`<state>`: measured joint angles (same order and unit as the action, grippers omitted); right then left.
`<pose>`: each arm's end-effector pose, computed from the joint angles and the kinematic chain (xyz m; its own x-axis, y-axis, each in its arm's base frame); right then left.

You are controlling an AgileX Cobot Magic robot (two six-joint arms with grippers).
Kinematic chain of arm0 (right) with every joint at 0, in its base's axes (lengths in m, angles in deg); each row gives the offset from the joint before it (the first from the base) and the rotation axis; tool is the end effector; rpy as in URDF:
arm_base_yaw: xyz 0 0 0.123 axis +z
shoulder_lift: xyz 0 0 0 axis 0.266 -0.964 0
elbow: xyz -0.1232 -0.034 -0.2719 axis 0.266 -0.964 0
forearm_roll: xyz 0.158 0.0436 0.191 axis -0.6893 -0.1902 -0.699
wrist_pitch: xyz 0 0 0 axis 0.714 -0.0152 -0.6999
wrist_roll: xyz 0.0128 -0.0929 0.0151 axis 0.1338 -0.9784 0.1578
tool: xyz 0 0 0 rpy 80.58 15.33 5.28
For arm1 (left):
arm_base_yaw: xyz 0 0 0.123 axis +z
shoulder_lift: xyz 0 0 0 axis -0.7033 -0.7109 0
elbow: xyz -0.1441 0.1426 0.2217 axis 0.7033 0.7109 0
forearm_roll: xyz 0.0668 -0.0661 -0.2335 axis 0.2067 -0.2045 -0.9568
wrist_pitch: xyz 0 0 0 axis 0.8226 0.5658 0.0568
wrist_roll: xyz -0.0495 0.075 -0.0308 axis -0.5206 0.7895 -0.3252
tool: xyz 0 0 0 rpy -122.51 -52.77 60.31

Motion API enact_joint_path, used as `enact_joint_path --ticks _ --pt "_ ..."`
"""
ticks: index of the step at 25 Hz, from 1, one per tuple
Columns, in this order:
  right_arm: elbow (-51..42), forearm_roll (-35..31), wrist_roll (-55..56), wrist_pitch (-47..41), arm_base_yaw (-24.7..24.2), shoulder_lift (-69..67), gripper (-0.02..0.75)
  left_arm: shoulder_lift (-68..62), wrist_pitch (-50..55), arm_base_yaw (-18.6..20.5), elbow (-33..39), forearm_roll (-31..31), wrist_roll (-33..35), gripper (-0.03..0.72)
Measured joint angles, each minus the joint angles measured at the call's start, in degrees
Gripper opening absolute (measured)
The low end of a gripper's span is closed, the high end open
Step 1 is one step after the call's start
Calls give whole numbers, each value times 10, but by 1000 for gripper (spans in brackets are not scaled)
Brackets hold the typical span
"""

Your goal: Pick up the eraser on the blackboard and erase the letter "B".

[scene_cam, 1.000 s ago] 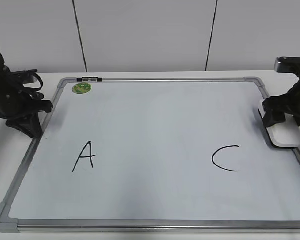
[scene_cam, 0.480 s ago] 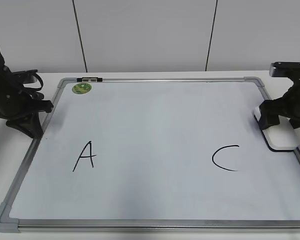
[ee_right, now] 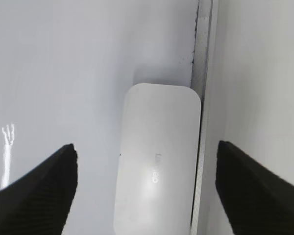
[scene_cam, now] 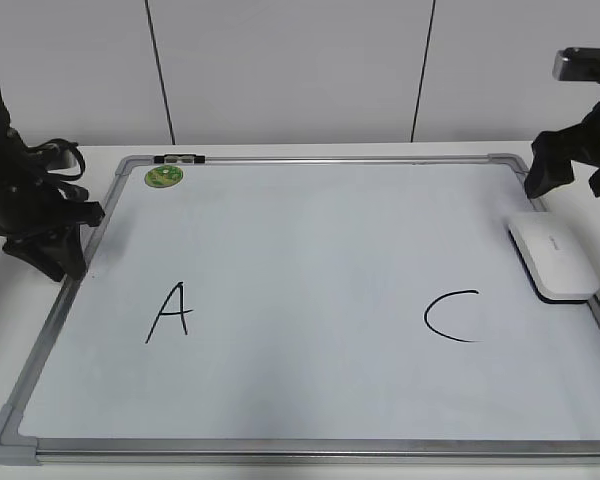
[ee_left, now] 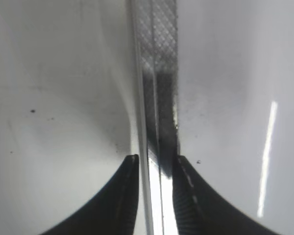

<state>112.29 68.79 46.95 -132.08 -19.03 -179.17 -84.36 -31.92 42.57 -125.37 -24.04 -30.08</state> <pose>0.4033 -0.0148 0.2353 -0.9017 -0.0566 -0.4287 -0.0875 0.9948 0.0528 0.4286 -0.0333 0.1387 -0.9988 0.0151 -0.0468 0.0235 0.9827 -0.1836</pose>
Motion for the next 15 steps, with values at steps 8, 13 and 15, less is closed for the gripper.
enact_joint_path --ticks 8,13,15 --pt "39 -1 -17 -96 0 68 635 7 126 0 -119 5 1 330" --pt "39 -5 -19 -131 0 128 622 86 137 0 -126 7 0 333" --pt "39 -8 -20 -147 0 153 615 124 138 0 -126 7 -5 333"
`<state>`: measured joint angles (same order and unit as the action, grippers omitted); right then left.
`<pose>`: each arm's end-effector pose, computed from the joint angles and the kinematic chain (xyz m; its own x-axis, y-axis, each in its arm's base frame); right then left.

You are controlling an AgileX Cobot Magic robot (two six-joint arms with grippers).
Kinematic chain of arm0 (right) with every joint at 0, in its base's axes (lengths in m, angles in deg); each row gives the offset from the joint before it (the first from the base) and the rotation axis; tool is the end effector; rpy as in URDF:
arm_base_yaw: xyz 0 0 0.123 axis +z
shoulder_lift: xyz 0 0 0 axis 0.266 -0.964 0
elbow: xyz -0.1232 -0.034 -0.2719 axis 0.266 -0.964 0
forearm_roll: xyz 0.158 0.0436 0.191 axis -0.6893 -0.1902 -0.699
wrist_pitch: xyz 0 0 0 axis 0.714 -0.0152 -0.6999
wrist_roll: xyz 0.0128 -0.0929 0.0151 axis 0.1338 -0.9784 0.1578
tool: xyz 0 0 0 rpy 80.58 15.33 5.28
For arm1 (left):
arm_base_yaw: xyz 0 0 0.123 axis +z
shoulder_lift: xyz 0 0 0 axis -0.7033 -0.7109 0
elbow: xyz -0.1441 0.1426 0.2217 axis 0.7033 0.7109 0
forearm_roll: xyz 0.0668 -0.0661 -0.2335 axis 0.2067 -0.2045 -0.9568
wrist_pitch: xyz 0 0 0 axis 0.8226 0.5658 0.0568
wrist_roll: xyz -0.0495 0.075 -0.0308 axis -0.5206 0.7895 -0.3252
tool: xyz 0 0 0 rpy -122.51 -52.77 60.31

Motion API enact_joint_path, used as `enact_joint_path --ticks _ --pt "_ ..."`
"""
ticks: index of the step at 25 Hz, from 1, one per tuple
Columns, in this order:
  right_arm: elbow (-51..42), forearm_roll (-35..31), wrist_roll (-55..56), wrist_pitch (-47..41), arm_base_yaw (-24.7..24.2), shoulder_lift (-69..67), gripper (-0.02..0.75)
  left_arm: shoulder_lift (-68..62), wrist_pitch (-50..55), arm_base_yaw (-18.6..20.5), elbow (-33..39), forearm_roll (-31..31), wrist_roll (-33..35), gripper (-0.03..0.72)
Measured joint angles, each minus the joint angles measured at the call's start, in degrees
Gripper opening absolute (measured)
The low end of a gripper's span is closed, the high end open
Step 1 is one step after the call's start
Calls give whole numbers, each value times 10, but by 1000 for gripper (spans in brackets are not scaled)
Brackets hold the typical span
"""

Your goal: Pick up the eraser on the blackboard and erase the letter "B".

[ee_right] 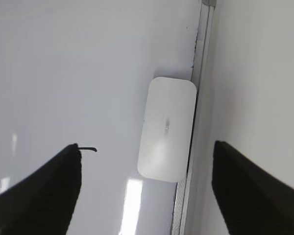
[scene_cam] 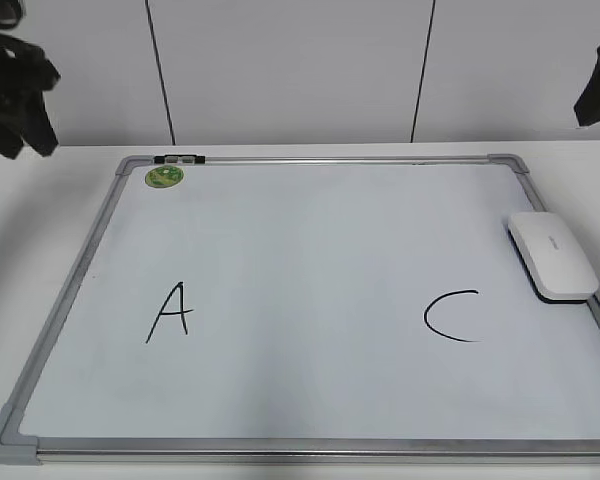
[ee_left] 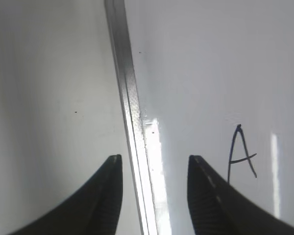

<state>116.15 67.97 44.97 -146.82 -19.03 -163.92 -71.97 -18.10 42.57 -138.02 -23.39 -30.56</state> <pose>0.3450 -0.0074 0.3447 -0.8560 -0.1169 -0.5036 -0.1611 0.9859 0.0450 0.4209 -0.0343 0.2851 -0.9681 0.0569 -0.2442 0.1043 0.9770 -0.1859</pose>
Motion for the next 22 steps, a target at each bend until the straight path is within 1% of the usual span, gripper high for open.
enact_joint_path --ticks 3,7,10,15,22 --pt "0 -2 -1 -28 0 34 605 69 4 -7 5 0 -9 333" --pt "-19 -2 -4 -44 0 82 596 169 10 -21 48 0 -13 333" --pt "-44 -3 -4 -57 0 132 595 255 14 -22 98 4 -14 333" --pt "-109 -6 -4 -77 0 229 595 390 17 -22 201 32 -15 333" --pt "-222 -6 -5 -103 0 379 594 566 23 -22 322 32 -22 333"
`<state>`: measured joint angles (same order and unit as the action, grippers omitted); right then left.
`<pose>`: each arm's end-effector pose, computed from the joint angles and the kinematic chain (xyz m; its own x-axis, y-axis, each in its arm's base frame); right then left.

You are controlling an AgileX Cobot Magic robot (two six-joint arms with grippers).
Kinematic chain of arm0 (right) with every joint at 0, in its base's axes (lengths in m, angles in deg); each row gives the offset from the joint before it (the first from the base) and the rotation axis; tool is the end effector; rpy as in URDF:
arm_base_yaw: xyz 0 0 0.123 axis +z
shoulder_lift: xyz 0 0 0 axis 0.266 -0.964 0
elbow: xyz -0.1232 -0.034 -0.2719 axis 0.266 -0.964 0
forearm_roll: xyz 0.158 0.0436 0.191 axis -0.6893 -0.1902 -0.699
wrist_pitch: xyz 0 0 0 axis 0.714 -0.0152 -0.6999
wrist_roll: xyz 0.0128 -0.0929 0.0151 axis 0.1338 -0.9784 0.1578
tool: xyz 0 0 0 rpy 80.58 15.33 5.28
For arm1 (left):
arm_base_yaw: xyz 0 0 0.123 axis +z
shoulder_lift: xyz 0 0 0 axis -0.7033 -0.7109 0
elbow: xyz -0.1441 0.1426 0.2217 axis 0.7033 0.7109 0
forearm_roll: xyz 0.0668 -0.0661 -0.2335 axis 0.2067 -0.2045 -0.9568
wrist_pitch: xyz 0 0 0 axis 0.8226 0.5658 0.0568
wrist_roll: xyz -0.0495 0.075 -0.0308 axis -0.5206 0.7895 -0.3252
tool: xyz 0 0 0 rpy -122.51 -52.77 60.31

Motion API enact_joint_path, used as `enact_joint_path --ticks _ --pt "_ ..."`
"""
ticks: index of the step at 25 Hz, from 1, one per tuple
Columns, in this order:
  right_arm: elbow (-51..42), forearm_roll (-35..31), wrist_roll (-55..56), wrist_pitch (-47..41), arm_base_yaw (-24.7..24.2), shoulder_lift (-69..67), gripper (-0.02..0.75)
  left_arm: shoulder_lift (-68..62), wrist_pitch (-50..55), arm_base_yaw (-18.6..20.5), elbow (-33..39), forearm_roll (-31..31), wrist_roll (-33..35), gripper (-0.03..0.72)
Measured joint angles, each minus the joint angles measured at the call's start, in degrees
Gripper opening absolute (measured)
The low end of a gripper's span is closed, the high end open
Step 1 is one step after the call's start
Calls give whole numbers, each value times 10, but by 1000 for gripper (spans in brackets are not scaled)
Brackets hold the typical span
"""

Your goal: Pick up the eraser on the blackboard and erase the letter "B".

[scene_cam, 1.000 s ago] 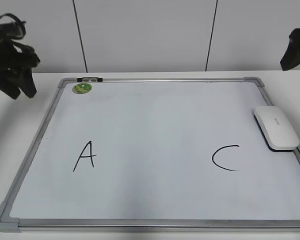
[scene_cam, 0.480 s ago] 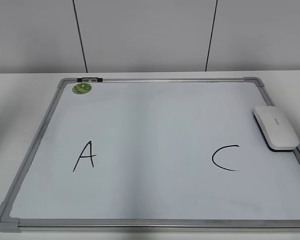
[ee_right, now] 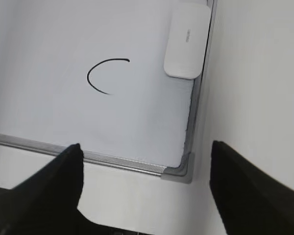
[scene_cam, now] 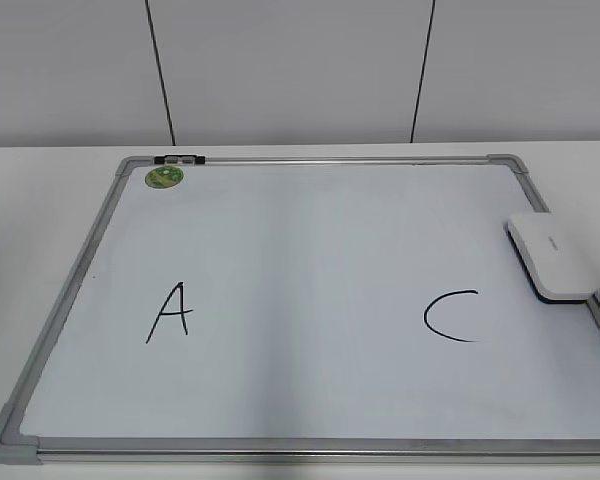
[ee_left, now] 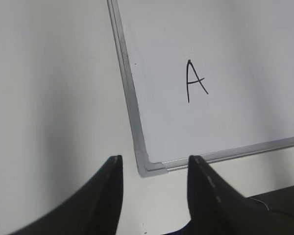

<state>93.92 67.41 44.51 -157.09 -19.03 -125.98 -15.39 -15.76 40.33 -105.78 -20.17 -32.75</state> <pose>0.1491 0.0072 0.3840 -0.7966 -0.1517 -0.5852 -0.2038 0.9787 0.0237 0.1494 -0.0254 0.4097 -0.8084 0.0711 -0.5843 0.1685 0.9791 -0.1140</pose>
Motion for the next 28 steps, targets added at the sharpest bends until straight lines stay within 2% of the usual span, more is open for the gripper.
enact_joint_path --ticks 8,15,22,28 --pt "-130 0 33 -5 0 181 594 187 2 0 120 0 -7 333" --pt "-192 27 76 -33 0 302 594 322 4 0 236 22 -12 333" --pt "-212 98 103 -42 7 338 594 400 5 0 325 62 -21 333" --pt "-268 111 115 -42 7 339 594 411 6 0 351 82 -33 333"
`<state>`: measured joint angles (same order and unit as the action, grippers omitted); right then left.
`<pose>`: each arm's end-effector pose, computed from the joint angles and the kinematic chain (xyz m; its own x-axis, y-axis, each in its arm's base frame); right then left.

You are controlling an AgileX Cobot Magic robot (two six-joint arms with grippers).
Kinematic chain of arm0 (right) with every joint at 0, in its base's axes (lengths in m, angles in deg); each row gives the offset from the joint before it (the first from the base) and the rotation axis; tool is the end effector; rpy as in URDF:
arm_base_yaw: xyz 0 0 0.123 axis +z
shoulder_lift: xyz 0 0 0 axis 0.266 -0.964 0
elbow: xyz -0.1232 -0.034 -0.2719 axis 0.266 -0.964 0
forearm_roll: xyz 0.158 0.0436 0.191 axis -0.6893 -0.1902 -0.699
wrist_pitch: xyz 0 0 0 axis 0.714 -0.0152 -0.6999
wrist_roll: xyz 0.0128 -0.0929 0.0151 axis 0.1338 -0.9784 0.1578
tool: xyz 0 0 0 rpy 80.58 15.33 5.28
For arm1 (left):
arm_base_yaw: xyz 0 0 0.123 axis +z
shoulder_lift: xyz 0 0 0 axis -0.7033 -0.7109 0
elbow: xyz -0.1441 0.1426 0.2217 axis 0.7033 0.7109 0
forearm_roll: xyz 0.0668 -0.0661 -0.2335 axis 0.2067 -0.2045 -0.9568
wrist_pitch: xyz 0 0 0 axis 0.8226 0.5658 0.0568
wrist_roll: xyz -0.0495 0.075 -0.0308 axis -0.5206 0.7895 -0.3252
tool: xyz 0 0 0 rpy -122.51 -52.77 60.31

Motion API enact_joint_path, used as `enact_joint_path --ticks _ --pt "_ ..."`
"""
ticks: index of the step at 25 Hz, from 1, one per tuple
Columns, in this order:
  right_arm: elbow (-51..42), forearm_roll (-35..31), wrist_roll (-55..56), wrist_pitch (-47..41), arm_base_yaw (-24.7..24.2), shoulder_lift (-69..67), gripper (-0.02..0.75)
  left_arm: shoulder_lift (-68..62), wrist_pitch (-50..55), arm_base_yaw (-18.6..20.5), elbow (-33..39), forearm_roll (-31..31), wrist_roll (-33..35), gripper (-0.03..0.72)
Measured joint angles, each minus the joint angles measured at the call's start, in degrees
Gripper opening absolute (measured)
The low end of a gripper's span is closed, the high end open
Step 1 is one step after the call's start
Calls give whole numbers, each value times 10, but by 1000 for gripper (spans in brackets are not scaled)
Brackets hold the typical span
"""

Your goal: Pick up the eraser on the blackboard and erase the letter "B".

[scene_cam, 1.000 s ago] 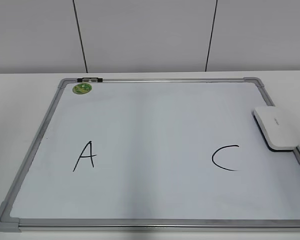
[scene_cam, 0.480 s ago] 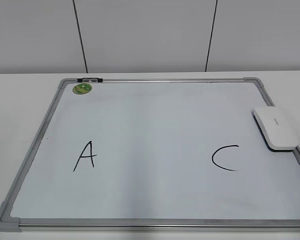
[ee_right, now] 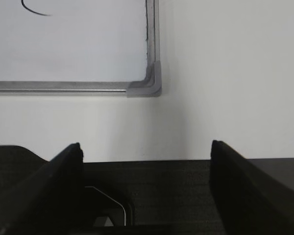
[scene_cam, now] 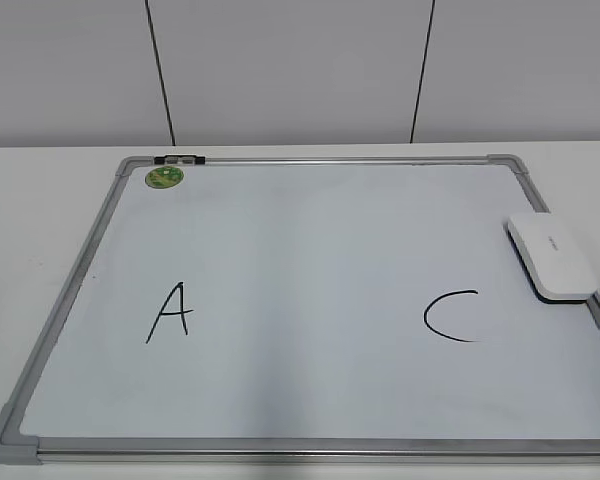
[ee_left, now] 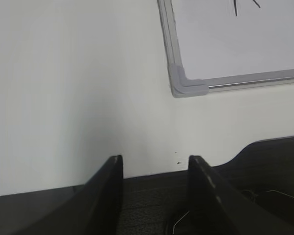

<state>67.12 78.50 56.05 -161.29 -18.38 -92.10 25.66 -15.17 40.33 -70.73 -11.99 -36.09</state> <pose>0.0194 -0.0015 0.2888 -0.7980 -0.0363 -0.6016 -0.0072 0.9987 -0.0506 0.0048 -0.0015 0.2825 -0.7542 0.0537 -0.6544 0.0811 0.9966 -0.0117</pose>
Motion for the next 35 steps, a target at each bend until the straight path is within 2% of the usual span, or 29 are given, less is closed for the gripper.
enact_joint_path --ticks 5,13,35 --pt "-33 0 0 4 0 0 593 0 -25 0 7 11 -14 333" --pt "-58 -3 3 62 0 0 592 0 -88 0 31 19 -15 333" --pt "-58 -3 4 68 0 0 592 0 -93 0 31 21 -16 326"
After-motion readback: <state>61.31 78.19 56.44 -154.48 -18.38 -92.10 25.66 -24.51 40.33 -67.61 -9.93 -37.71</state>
